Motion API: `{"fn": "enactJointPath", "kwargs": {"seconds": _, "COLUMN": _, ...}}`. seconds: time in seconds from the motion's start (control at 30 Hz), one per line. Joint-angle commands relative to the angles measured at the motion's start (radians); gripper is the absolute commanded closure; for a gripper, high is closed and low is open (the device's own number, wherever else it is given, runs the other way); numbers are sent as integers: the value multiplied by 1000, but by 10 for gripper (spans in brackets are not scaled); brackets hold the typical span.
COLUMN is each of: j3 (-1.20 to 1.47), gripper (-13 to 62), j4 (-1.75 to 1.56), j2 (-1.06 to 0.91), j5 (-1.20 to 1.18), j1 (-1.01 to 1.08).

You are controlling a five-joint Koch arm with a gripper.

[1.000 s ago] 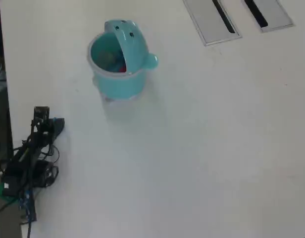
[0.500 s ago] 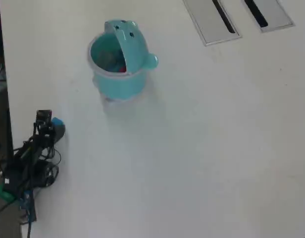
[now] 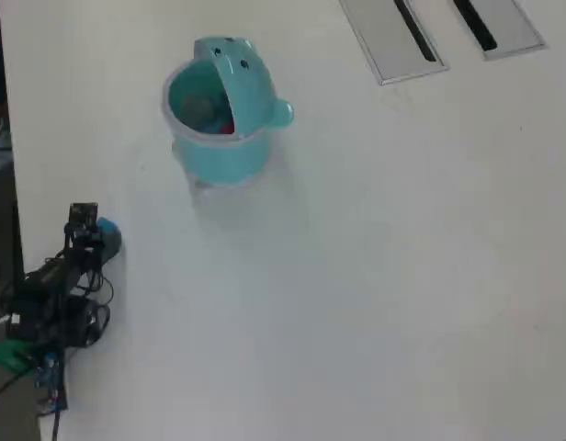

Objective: Grasp RGB lego blocks and put them in the bin one by one.

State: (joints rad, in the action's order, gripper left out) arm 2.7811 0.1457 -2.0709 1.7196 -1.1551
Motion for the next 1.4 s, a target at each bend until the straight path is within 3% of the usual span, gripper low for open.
{"fn": "enactJointPath", "kwargs": {"seconds": 0.0, "j3": -72, "gripper": 178, "j4": -54, "j2": 14, "j5": 12, "j1": -11}}
{"fn": "enactJointPath", "kwargs": {"seconds": 0.53, "j3": -172, "gripper": 182, "j4": -92, "j2": 133, "j5": 8, "j1": -35}}
{"fn": "enactJointPath", "kwargs": {"seconds": 0.73, "j3": -161, "gripper": 298, "j4": -147, "j2": 153, "j5": -71, "j1": -35}}
{"fn": "enactJointPath", "kwargs": {"seconds": 0.83, "j3": -169, "gripper": 301, "j4": -146, "j2": 153, "j5": -72, "j1": -37}}
{"fn": "enactJointPath", "kwargs": {"seconds": 0.93, "j3": -170, "gripper": 386, "j4": -147, "j2": 133, "j5": -110, "j1": -40}}
{"fn": "enactJointPath", "kwargs": {"seconds": 1.37, "j3": -204, "gripper": 395, "j4": -169, "j2": 11, "j5": -147, "j1": 2}}
